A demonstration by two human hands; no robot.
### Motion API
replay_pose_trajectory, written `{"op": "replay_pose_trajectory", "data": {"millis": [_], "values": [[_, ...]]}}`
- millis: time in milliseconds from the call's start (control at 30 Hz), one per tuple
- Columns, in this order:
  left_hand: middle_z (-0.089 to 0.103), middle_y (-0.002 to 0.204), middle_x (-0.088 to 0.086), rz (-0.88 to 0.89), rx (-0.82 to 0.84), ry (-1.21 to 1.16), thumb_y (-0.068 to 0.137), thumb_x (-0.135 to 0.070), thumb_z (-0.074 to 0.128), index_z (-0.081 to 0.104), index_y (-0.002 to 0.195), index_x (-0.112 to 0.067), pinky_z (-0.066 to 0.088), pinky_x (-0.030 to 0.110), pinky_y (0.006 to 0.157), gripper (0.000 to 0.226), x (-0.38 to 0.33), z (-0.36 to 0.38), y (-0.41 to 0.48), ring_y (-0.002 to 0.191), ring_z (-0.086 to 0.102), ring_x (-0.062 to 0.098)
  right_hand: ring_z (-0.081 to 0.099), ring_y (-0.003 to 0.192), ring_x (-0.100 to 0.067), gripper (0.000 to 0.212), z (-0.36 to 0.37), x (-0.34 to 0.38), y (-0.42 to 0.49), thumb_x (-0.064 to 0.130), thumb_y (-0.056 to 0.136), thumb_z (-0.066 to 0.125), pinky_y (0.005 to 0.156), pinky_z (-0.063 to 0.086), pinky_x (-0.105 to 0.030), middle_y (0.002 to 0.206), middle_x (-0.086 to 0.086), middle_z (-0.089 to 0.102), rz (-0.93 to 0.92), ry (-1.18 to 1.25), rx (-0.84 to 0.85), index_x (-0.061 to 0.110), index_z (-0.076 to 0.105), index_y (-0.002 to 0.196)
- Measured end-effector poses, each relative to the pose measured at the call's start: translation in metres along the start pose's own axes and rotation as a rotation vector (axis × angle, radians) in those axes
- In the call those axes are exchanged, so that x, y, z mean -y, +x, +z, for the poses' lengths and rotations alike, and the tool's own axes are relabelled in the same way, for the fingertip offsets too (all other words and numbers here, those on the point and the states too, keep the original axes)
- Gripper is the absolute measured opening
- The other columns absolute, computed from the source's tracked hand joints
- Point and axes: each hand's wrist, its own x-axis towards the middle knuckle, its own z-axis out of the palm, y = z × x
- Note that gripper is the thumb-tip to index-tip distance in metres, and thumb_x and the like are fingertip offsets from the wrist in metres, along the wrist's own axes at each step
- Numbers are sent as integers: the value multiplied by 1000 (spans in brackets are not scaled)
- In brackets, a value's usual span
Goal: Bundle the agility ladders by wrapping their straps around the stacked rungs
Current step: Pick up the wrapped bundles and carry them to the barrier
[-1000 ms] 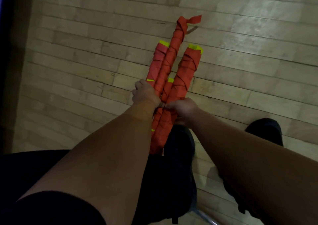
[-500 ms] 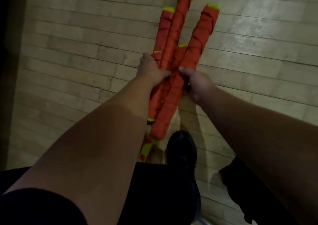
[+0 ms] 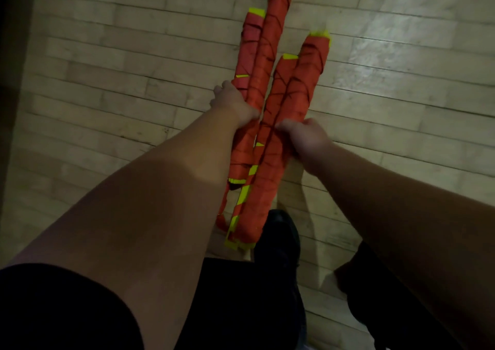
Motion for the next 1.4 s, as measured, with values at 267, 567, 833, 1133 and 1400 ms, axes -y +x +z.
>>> {"op": "replay_pose_trajectory", "data": {"millis": [267,567,833,1133,1400], "values": [[38,156,18,-78,71,100,73,-40,96,17,165,-16,48,52,116,123,40,-5,-14,143,49,42,77,87,-23,74,39,-36,-17,41,52,89,78,66,-38,104,-4,79,7,-67,-35,15,72,119],[55,145,15,-205,287,13,48,-30,103,18,158,-16,58,55,104,140,75,4,-40,125,63,40,76,94,-27,55,45,-43,-15,38,61,85,88,65,-48,108,-4,77,51,10,-36,23,66,110],[73,111,18,-161,478,-420,58,-2,82,45,139,-19,64,40,60,91,63,23,-68,92,75,31,74,88,-35,41,37,-46,-12,17,76,76,87,62,-57,105,-19,80,149,269,247,6,79,115],[75,96,12,-94,486,-811,53,-10,72,62,138,-16,62,40,67,86,10,22,-60,79,75,27,73,116,-36,39,0,8,-1,24,103,62,100,60,-55,129,-18,75,104,382,362,6,70,137],[69,89,17,33,454,-1035,60,-8,62,64,131,-2,62,44,73,71,-96,-13,-24,70,69,30,77,109,-32,38,-43,134,18,31,109,57,86,66,-49,124,-15,78,-31,298,397,9,69,138]]}}
